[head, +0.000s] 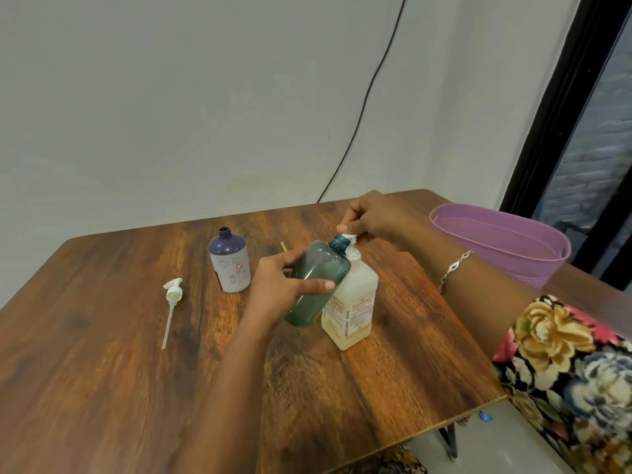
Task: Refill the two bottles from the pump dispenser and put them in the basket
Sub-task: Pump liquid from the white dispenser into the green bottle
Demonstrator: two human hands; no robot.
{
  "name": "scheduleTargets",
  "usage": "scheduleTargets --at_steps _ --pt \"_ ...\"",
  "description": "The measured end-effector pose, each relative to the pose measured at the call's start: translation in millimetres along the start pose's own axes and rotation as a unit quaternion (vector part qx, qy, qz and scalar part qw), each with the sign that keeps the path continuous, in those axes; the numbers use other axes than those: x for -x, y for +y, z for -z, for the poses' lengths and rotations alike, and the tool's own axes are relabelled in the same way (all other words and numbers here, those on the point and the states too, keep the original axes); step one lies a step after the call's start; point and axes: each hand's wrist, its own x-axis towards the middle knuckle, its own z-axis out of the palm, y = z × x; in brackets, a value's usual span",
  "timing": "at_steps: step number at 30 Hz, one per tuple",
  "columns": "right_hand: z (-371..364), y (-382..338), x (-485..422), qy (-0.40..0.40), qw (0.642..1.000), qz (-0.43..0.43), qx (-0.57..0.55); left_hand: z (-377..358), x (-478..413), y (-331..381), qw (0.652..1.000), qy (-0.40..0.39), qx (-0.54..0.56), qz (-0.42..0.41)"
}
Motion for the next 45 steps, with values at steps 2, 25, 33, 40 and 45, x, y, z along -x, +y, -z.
scheduleTargets --at_steps 2,25,33,40,45 --pt "-5 8 0 0.009 1.000 0.005 0.017 -1 0 -3 1.000 0.004 -0.006 0.008" --pt "-8 13 5 0.034 0.992 -0.022 -0.119 -1 3 3 1.000 -0.003 0.029 0.012" --pt "-15 17 5 0.050 0.995 -0.007 -0.085 0 2 0 1.000 -0.010 0.010 0.005" --pt "-12 17 9 0.046 0.982 -0.009 -0.183 -1 6 2 1.000 -0.011 0.024 0.005" --pt "-19 18 10 0.052 0.976 0.003 -0.211 4 3 5 1.000 -0.012 0.017 -0.003"
